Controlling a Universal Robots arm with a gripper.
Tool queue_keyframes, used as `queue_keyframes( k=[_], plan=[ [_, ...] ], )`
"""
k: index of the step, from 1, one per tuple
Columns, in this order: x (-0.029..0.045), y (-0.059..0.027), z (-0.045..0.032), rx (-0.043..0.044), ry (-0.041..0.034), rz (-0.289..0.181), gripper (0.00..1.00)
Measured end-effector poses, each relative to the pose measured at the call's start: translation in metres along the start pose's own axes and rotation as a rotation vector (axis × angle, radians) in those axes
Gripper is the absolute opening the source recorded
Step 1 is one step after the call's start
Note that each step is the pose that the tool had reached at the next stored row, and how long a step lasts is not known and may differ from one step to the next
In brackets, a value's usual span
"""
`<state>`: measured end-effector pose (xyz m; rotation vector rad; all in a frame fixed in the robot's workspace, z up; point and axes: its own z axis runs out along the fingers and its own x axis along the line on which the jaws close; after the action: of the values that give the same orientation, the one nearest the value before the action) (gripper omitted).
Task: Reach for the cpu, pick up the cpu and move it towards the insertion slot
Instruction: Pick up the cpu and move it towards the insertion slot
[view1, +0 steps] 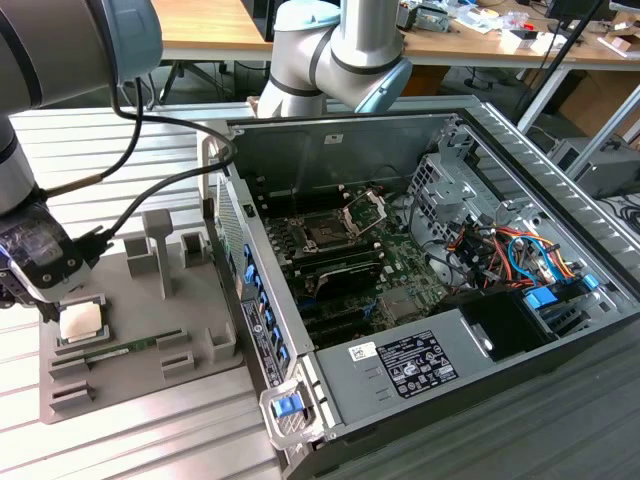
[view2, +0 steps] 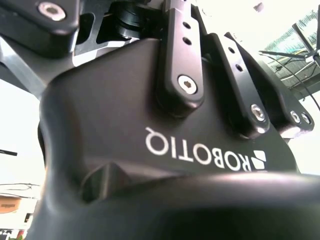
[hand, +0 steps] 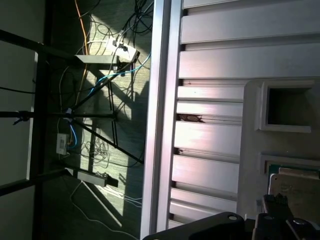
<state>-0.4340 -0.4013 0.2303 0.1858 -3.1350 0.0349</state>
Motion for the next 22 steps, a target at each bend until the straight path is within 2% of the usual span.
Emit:
queue_keyframes(
  k=[22],
  plan=[
    [-0.001, 0.0, 0.0069, 0.0027, 0.0002, 0.0, 0.11]
  ],
)
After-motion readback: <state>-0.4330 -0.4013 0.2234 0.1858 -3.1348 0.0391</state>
